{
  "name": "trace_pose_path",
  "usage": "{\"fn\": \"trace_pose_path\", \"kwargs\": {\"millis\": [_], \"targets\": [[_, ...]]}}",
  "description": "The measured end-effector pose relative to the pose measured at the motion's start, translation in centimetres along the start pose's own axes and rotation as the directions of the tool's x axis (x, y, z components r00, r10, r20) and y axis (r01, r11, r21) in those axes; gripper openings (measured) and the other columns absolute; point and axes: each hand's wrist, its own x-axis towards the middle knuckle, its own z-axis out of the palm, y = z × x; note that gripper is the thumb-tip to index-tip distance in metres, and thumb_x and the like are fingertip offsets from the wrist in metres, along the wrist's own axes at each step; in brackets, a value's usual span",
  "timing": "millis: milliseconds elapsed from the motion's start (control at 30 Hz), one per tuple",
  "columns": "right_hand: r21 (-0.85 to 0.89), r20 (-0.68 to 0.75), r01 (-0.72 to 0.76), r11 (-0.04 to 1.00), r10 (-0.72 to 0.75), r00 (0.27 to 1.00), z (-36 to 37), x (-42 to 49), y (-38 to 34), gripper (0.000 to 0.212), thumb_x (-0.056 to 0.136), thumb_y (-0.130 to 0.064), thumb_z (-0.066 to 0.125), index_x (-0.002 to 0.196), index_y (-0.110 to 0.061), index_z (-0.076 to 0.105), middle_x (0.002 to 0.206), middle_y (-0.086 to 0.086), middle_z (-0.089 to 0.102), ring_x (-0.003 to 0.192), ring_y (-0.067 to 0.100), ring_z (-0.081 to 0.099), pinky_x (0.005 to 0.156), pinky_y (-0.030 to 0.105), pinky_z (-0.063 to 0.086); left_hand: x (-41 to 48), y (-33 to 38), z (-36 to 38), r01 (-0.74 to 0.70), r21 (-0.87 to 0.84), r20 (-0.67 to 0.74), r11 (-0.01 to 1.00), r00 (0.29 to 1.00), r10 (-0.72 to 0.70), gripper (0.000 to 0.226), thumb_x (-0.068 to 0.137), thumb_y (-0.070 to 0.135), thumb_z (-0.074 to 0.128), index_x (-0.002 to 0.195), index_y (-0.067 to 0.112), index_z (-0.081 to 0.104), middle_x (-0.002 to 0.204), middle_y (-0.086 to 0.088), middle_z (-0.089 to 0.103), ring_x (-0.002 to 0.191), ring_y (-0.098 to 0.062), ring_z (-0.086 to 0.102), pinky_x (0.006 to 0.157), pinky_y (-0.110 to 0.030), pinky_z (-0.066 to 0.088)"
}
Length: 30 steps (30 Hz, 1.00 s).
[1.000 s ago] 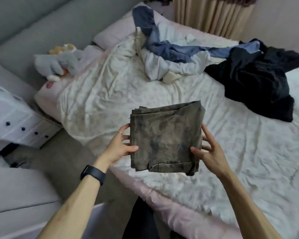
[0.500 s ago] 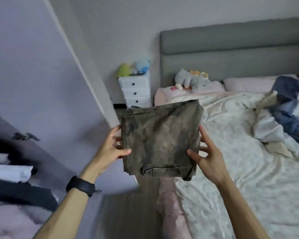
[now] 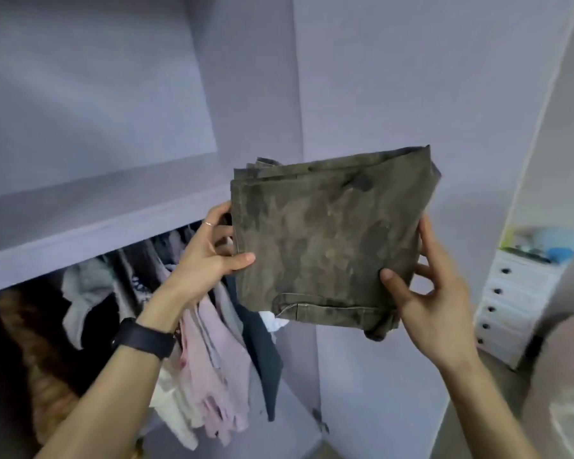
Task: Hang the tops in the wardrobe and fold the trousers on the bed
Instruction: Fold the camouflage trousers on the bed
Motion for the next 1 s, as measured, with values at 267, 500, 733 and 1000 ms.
{"fn": "trace_pose_path", "kwargs": {"millis": [267,500,733,1000], "targets": [[0.174,0.136,0.154,0.973,-0.178,0.975,15.1,16.6,-7.4,0.092,0.087,-0.008,0.073,0.156,-0.047,0.025,0.136,-0.020,0.056,0.120,0.006,0.059,0.104,0.037,0.050,6.6,7.7,-13.5,-0.074,0.127,-0.315,0.989,0.943,0.111,0.079,0.086,-0.012,0.068,0.133,0.048,0.049,0.122,-0.011,0.058,0.102,-0.027,0.068,0.074,-0.042,0.063],[0.201,0.329,0.104,0.974,-0.167,0.929,25.4,29.4,-9.9,0.080,0.091,-0.014,0.071,0.156,-0.039,0.030,0.141,-0.014,0.055,0.127,0.013,0.057,0.110,0.032,0.045,13.5,9.8,-20.1,0.077,0.136,-0.464,0.988,0.886,-0.005,0.073,0.089,-0.008,0.064,0.140,0.039,0.041,0.107,-0.005,0.066,0.101,-0.025,0.066,0.066,-0.038,0.058],[0.070,0.626,-0.074,0.995,0.014,0.780,34.8,37.0,-6.8,0.076,0.086,0.001,0.073,0.153,-0.016,0.042,0.134,0.008,0.062,0.127,0.028,0.058,0.100,0.030,0.047,18.6,5.4,-22.5,0.329,0.040,-0.560,0.944,0.789,-0.251,0.072,0.092,0.000,0.062,0.152,0.026,0.031,0.110,-0.005,0.066,0.094,-0.022,0.064,0.061,-0.034,0.051],[-0.325,0.703,0.019,0.945,0.228,0.673,37.2,37.4,-3.0,0.061,0.093,-0.026,0.068,0.147,-0.007,0.048,0.147,0.015,0.053,0.130,0.032,0.054,0.110,0.038,0.043,20.4,1.9,-21.3,0.524,0.569,-0.627,0.633,0.775,-0.078,0.038,0.100,0.029,0.057,0.136,0.017,0.056,0.128,-0.009,0.065,0.116,-0.028,0.062,0.102,-0.033,0.048]]}}
